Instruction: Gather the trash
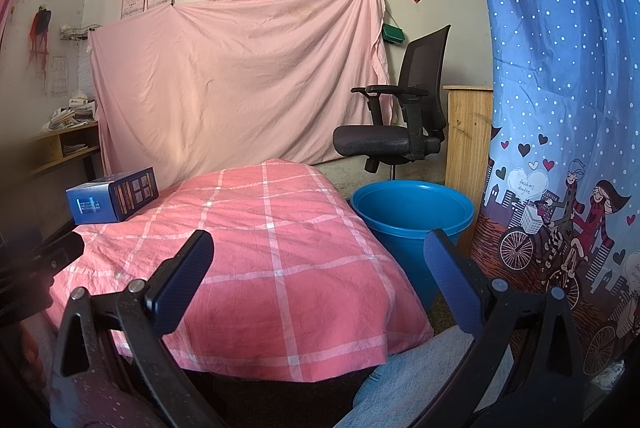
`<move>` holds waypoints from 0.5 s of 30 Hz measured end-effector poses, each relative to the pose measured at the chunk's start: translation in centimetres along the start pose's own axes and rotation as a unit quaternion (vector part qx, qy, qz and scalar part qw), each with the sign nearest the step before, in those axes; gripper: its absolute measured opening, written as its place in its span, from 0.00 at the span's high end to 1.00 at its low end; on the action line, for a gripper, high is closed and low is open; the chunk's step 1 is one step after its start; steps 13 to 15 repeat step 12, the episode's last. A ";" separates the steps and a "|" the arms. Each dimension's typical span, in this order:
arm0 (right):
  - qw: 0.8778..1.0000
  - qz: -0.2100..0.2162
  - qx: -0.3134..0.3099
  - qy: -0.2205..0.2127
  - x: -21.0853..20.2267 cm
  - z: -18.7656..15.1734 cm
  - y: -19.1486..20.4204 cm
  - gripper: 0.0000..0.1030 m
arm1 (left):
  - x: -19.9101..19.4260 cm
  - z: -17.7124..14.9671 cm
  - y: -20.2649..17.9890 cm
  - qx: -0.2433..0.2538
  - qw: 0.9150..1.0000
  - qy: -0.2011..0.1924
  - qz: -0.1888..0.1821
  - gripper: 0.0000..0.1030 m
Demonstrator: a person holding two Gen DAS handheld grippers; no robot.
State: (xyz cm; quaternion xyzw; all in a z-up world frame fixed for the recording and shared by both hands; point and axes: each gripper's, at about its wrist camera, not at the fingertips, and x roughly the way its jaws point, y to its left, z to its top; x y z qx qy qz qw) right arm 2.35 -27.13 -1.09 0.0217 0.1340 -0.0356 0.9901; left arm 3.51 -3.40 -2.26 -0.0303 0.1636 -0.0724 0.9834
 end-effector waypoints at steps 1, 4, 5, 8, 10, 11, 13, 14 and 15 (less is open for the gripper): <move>1.000 0.000 0.000 0.000 0.0 0.0 0.0 0.00 | 0.0 0.0 0.0 0.000 1.000 0.000 0.000 0.02; 1.000 0.000 0.000 0.001 0.0 -0.1 0.1 0.00 | 0.0 0.0 0.0 0.000 1.000 0.000 0.000 0.02; 1.000 0.000 0.000 0.000 0.0 -0.1 0.1 0.00 | 0.0 0.0 0.0 0.000 1.000 0.000 0.000 0.02; 1.000 0.000 0.000 0.001 0.0 -0.1 0.1 0.00 | 0.0 0.0 -0.1 0.000 1.000 0.000 0.001 0.02; 1.000 0.000 0.000 0.002 0.0 -0.2 0.2 0.00 | 0.0 0.0 0.0 0.000 1.000 0.001 0.000 0.02; 1.000 0.000 0.000 0.003 0.1 -0.2 0.3 0.00 | 0.1 -0.1 0.0 -0.001 1.000 0.003 0.000 0.02; 1.000 0.001 0.000 0.004 0.2 -0.3 0.3 0.00 | 0.1 -0.1 -0.1 -0.001 1.000 0.004 0.001 0.02; 1.000 0.001 0.000 0.004 0.2 -0.3 0.3 0.00 | 0.1 -0.1 -0.1 -0.001 1.000 0.004 0.001 0.02; 1.000 0.001 0.000 0.004 0.2 -0.3 0.3 0.00 | 0.1 -0.1 -0.1 -0.001 1.000 0.004 0.001 0.02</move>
